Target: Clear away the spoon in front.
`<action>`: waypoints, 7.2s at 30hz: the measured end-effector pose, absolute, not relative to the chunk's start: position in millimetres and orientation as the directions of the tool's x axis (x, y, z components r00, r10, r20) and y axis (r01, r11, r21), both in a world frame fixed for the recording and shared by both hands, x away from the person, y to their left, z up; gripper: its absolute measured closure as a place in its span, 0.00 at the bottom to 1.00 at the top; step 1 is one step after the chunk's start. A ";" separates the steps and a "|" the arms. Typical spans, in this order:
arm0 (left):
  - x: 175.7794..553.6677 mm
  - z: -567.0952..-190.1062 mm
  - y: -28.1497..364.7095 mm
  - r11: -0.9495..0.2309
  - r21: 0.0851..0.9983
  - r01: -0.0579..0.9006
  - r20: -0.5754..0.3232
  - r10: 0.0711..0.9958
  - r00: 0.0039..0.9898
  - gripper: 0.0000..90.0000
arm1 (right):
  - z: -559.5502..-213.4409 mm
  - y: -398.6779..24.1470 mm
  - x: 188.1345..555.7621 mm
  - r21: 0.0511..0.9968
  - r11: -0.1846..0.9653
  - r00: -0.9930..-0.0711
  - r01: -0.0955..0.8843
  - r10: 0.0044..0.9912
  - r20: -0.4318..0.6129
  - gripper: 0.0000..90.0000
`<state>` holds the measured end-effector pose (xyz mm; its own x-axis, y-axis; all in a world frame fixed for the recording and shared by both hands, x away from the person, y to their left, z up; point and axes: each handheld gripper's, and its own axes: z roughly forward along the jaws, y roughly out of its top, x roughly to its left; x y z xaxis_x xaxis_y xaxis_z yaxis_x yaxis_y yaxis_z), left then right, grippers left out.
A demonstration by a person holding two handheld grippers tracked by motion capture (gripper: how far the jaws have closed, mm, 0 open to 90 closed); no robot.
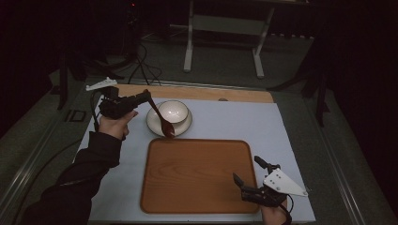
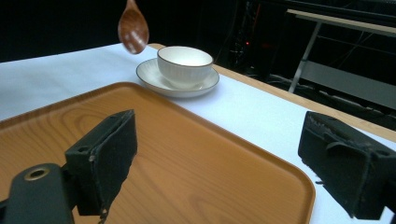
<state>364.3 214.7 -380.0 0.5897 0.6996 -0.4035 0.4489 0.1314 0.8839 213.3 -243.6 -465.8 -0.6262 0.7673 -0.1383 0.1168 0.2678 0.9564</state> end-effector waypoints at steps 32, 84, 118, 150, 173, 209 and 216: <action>334.1 -407.4 174.2 -0.239 0.758 0.607 -0.424 0.525 0.737 0.93 | -466.6 -241.6 213.6 0.955 0.272 -0.630 0.121 0.764 -0.138 0.13; 344.7 -531.0 135.1 -0.075 0.539 0.839 -0.554 0.719 0.420 0.86 | -469.8 -240.7 216.4 0.949 0.281 -0.646 0.142 0.753 -0.126 0.13; 338.7 -532.3 112.8 -0.186 0.564 0.805 -0.437 0.760 0.481 0.99 | -470.7 -238.8 217.1 0.946 0.286 -0.656 0.150 0.745 -0.122 0.13; 335.9 -522.8 150.1 -0.167 0.601 0.782 -0.301 0.859 0.414 0.99 | -470.4 -238.5 217.5 0.947 0.286 -0.657 0.149 0.744 -0.122 0.13; 340.0 -531.2 143.8 -0.168 0.594 0.787 -0.318 0.850 0.421 0.98 | -469.9 -239.6 217.4 0.948 0.283 -0.654 0.147 0.747 -0.122 0.13; 279.8 -476.3 162.7 -0.205 0.791 0.577 -0.310 0.679 0.665 0.00 | -470.6 -235.5 217.2 0.944 0.297 -0.655 0.146 0.744 -0.133 0.13; 261.5 -478.4 159.5 -0.267 0.824 0.500 -0.230 0.648 0.726 0.00 | -471.3 -236.4 218.1 0.944 0.295 -0.652 0.149 0.747 -0.130 0.13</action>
<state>261.5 159.5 -478.4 0.7262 0.6479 -0.2301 0.4996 -0.2673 0.8240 218.1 -236.4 -471.3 -0.6525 0.7465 -0.1305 0.1487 0.2950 0.9439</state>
